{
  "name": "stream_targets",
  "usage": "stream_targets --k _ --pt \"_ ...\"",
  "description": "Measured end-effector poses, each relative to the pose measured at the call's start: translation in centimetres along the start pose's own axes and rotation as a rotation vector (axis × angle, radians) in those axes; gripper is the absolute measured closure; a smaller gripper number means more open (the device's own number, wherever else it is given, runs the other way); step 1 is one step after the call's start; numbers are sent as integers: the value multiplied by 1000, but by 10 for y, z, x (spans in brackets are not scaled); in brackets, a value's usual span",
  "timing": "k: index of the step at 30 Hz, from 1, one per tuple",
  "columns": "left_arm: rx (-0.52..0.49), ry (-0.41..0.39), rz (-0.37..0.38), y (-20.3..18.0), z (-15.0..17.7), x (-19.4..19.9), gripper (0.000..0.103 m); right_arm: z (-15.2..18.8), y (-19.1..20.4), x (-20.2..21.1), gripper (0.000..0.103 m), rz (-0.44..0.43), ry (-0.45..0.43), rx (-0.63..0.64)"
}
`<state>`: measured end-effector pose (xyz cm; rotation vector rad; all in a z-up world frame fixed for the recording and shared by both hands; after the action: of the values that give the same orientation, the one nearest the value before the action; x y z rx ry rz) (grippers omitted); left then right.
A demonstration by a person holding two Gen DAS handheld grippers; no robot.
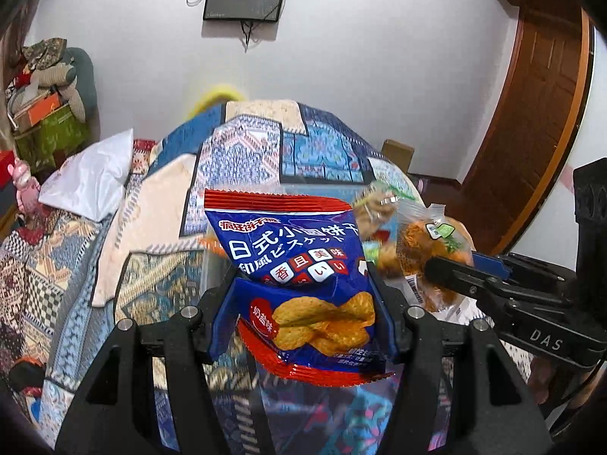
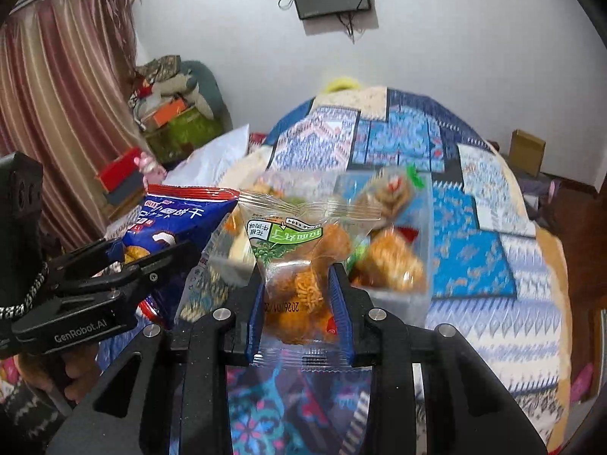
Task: Organize snacks
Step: 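Lower the blue biscuit bag and orange snack bag into the clear box, release both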
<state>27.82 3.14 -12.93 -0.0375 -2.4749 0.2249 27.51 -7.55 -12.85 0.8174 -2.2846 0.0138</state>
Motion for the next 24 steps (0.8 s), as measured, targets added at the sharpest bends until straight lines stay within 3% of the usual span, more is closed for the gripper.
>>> stream_targets --k 11,24 --pt "12 0 -8 9 -32 -44 43 -33 -14 -36 74 29 -20 3" --pt "48 95 -16 24 -29 -108 42 -43 -21 -71 69 71 -3 32"
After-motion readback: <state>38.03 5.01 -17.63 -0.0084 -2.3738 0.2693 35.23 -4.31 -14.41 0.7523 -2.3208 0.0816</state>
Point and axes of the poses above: each gripper's, at about its wrist camera, not at the fingertips, and x roughly against the way its jaws point, y to its left, z to its underside, the point moved 9 cm from there along -x, roughly the way its jaws point, and after that the axes turned 1 degree about -y, right-handed, at the moved point
